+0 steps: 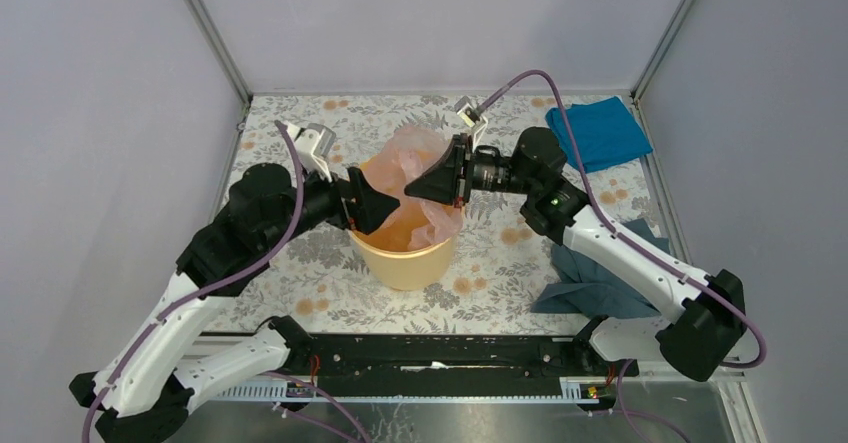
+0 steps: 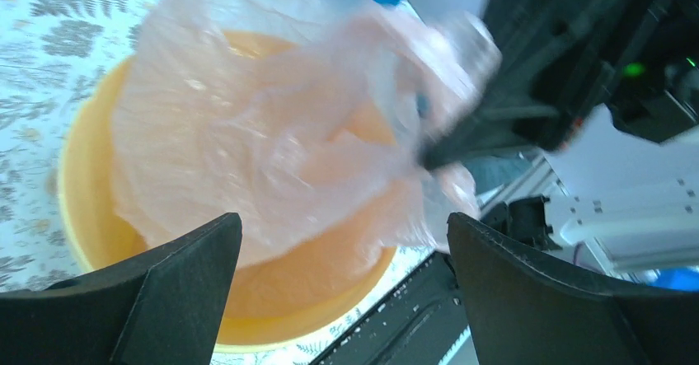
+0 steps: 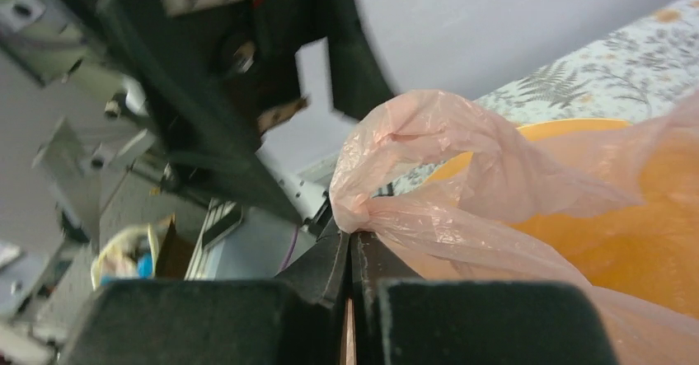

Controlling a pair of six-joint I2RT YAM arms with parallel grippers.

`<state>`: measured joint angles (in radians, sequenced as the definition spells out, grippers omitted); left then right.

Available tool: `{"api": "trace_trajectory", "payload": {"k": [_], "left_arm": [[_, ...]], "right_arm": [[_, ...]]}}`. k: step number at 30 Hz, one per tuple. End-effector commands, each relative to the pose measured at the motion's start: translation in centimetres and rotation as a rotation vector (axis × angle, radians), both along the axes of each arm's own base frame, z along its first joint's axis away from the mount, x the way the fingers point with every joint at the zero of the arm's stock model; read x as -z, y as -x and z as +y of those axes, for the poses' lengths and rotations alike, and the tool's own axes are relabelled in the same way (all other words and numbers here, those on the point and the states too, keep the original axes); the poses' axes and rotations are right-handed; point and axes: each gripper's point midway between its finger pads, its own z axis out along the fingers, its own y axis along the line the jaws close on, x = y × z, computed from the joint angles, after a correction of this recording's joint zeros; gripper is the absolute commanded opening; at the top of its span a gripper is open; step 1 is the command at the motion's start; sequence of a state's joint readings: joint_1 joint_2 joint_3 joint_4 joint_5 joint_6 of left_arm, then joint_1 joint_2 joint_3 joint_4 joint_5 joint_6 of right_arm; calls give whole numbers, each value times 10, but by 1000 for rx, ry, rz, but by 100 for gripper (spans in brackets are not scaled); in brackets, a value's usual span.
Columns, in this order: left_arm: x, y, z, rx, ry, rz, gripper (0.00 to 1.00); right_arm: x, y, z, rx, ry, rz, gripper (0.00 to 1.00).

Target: Put the trash bags into the trash bin

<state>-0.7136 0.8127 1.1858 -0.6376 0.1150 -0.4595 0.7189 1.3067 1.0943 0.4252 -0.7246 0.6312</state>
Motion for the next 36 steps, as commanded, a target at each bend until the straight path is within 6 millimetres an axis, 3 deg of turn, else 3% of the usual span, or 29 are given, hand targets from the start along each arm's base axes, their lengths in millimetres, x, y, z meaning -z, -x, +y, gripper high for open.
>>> {"api": "trace_trajectory", "payload": {"k": [1, 7, 9, 12, 15, 19, 21, 25, 28, 32, 36], "left_arm": [[-33, -39, 20, -205, -7, -28, 99], [-75, -108, 20, -324, 58, 43, 99], [-95, -123, 3, -239, 140, 27, 99], [-98, -140, -35, -59, 190, 50, 99], [-77, -146, -71, 107, 194, 141, 91], [-42, -131, -89, 132, 94, 145, 77], [-23, -119, -82, 94, 39, 143, 69], [39, -110, -44, -72, -82, 221, 54], [81, -99, -27, -154, -123, 322, 47], [104, -95, -32, -150, -96, 385, 44], [93, -103, -31, -168, -106, 358, 46]], "right_arm": [[-9, 45, -15, -220, 9, -182, 0], [0, 62, -15, -368, 7, -158, 0], [1, 63, -14, -377, 2, -143, 0], [2, 61, -13, -367, 0, -133, 0], [-2, 62, -13, -367, -5, -133, 0], [-8, 62, -15, -354, -12, -146, 0], [-9, 61, -14, -345, -12, -152, 0], [-10, 59, -13, -339, -17, -163, 0], [-8, 53, -11, -308, -15, -164, 0], [0, 34, -2, -231, 4, -115, 0], [13, 20, 3, -158, 29, -45, 0]]}}
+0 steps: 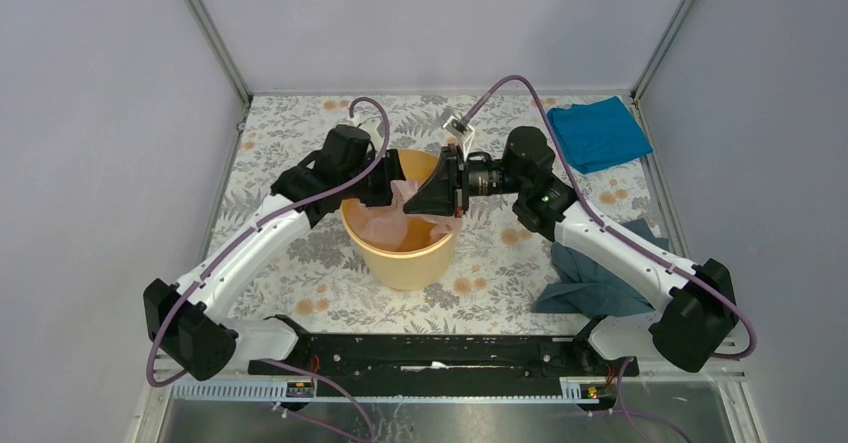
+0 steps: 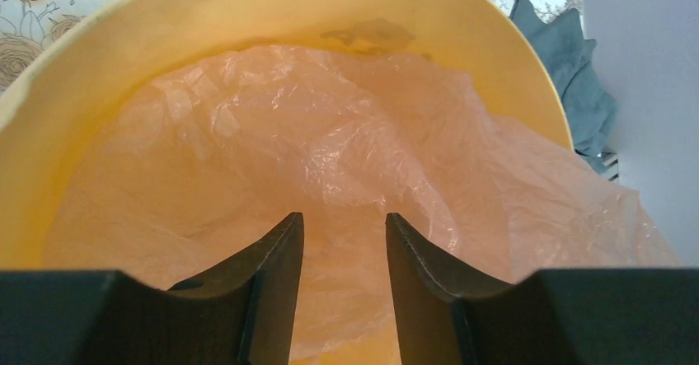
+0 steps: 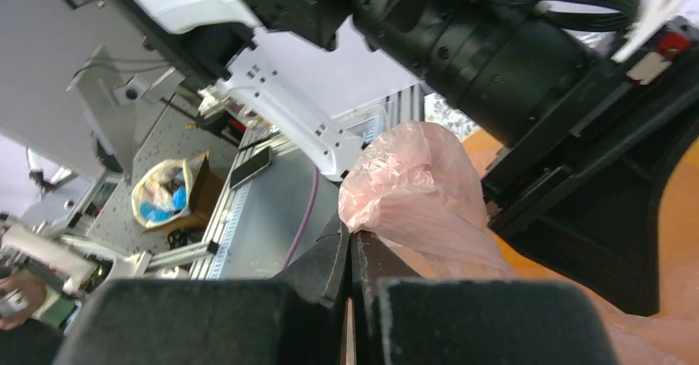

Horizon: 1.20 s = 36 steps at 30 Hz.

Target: Put the trash bags into the trash bin

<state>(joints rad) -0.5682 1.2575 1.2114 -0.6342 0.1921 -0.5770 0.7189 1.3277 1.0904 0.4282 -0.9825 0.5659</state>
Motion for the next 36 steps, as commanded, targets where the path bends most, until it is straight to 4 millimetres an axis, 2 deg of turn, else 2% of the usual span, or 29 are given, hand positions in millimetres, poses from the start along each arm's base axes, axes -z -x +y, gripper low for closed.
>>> {"api": "trace_trajectory", "payload": {"k": [1, 2, 5, 8, 10, 15, 19, 22, 24, 26, 29, 30, 31, 33, 35, 36], "left_arm": [[-33, -18, -2, -35, 34, -95, 47], [-44, -18, -2, -28, 38, -117, 51], [-84, -14, 7, -38, 46, -200, 74], [-119, -6, 31, -96, 26, -290, 88], [-133, 1, 51, -153, -2, -332, 97], [-152, 27, 98, -283, -40, -404, 99], [-164, 50, 106, -272, 12, -428, 99], [-155, 57, 91, -194, 58, -405, 99], [-134, 51, 80, -175, 58, -354, 94], [-112, 41, 65, -152, 73, -306, 84], [-82, 27, 30, -59, 130, -228, 68], [-66, 23, 23, -48, 119, -194, 61], [-48, 16, 23, -71, 85, -154, 49], [-20, 8, 31, -125, 13, -112, 41], [-18, 7, 37, -145, 4, -138, 41], [-27, 8, 39, -148, 20, -174, 43]], "right_arm": [[3, -22, 5, 119, 8, 26, 0], [4, -25, 3, 148, 20, 24, 0], [4, -32, -5, 238, 47, 12, 0], [0, -41, -9, 318, 51, 29, 0], [0, -49, -10, 371, 55, 64, 0], [-2, -53, -6, 390, 20, 149, 0], [1, -59, -4, 408, 33, 176, 0], [1, -57, -3, 395, 32, 193, 0], [0, -54, -2, 377, 22, 202, 0], [1, -53, -2, 372, 21, 210, 0], [3, -53, -2, 381, 25, 220, 0], [4, -54, -3, 386, 25, 223, 0], [4, -55, -4, 396, 24, 223, 0], [5, -58, -5, 421, 21, 221, 0], [12, -62, -6, 446, 35, 229, 0], [15, -63, -6, 452, 42, 231, 0]]}}
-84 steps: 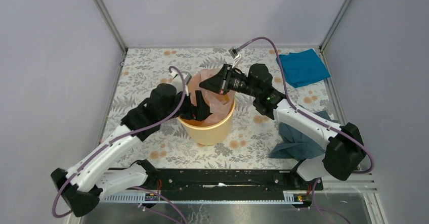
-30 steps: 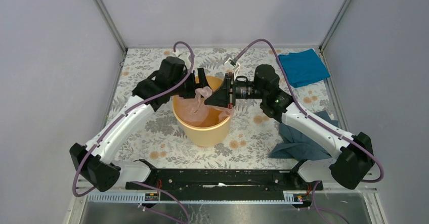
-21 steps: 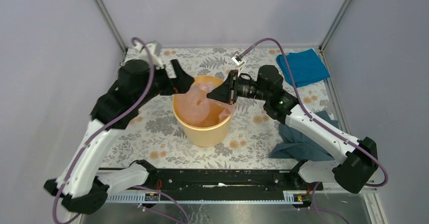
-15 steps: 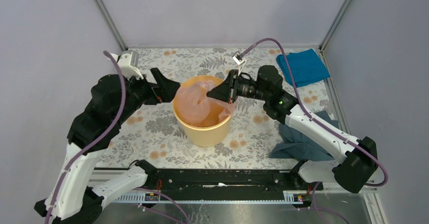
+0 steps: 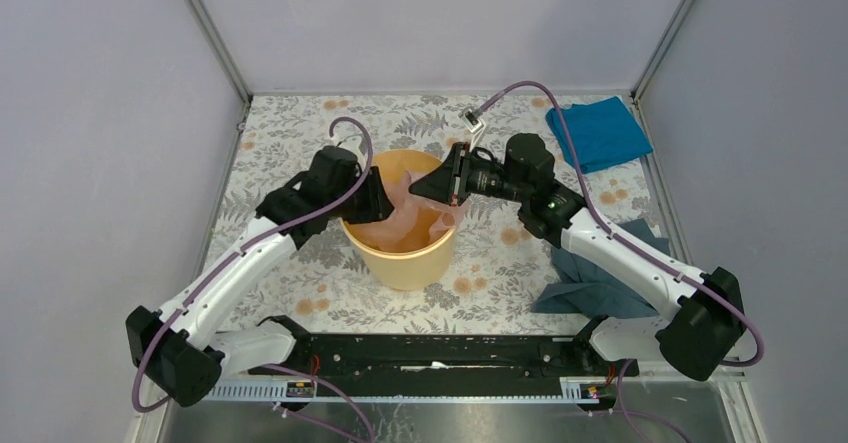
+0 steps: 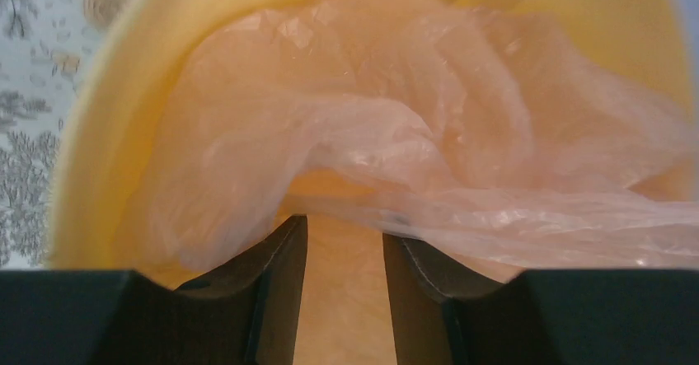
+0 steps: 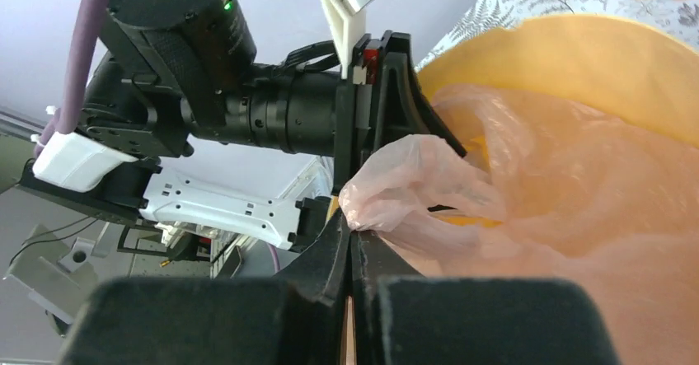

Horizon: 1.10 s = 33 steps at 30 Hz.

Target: Put the trash bags into the trash bin

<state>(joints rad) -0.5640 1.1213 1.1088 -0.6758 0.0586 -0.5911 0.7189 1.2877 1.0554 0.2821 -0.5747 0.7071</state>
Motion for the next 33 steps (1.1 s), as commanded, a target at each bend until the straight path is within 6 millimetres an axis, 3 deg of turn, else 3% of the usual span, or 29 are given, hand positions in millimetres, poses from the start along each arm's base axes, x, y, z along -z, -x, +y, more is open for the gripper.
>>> {"api": "trace_trajectory", "payload": {"k": [1, 5, 7, 13, 17, 20, 23, 25, 29, 33], "left_arm": [[-49, -4, 3, -19, 97, -190, 46], [-101, 5, 6, 25, 142, -315, 53], [-110, 10, 5, 48, 142, -320, 56], [-147, 34, 26, 44, 145, -393, 86], [-144, 50, 39, 38, 115, -360, 94], [-147, 64, 29, 82, 179, -305, 98], [-174, 77, 13, 110, 358, -302, 99], [-179, 71, 6, 56, 456, -254, 99], [-178, 55, -15, 38, 515, -143, 90], [-173, 39, -21, 2, 496, -112, 80]], "right_arm": [[-5, -8, -2, 49, -21, -22, 0], [-6, -9, -1, 54, -35, -19, 0], [-6, -10, -2, 63, -34, -26, 0], [-8, -14, -7, 100, 4, -57, 0], [-11, -15, -7, 102, -5, -73, 0], [-12, -16, -1, 95, -11, -71, 0], [-13, -13, 7, 83, -9, -83, 0], [-11, -12, 13, 78, 4, -94, 0], [-8, -9, 22, 68, 27, -113, 0], [-6, -6, 22, 72, 41, -127, 0]]}}
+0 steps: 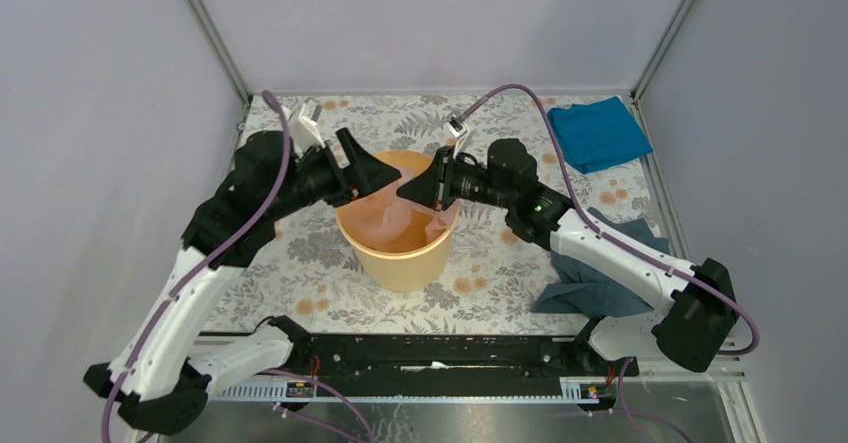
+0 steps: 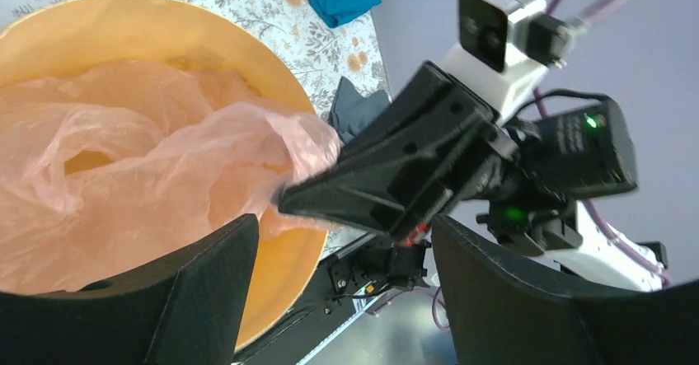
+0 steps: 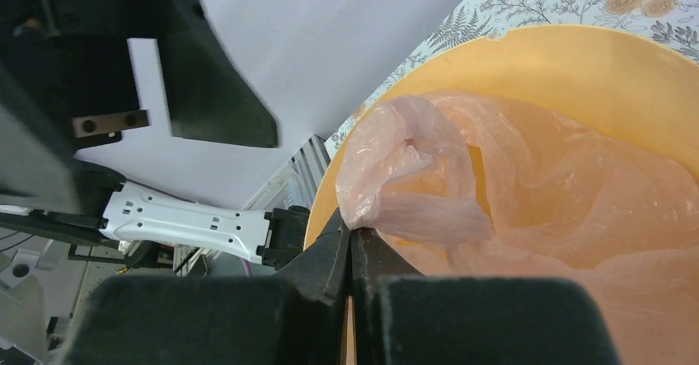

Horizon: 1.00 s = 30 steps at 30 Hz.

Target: Put the trash bags into the trash bin

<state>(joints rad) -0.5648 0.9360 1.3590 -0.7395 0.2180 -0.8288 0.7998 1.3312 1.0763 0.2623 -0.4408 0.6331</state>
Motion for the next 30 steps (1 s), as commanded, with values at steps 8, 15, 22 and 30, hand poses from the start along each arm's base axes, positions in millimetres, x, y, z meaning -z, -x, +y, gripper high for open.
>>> {"api": "trace_trajectory", "payload": {"k": [8, 15, 22, 30], "left_arm": [[-2, -38, -31, 3, 56, 46, 60], [21, -47, -30, -8, -17, 67, 46], [34, -47, -19, -50, -69, 75, 56], [39, -57, -32, -4, -78, 65, 26]], "right_arm": [[-18, 2, 7, 12, 2, -103, 0], [-20, 3, 6, 14, 9, -116, 0], [-20, 4, 5, 14, 12, -118, 0], [-18, 9, 8, -3, 7, -104, 0]]}}
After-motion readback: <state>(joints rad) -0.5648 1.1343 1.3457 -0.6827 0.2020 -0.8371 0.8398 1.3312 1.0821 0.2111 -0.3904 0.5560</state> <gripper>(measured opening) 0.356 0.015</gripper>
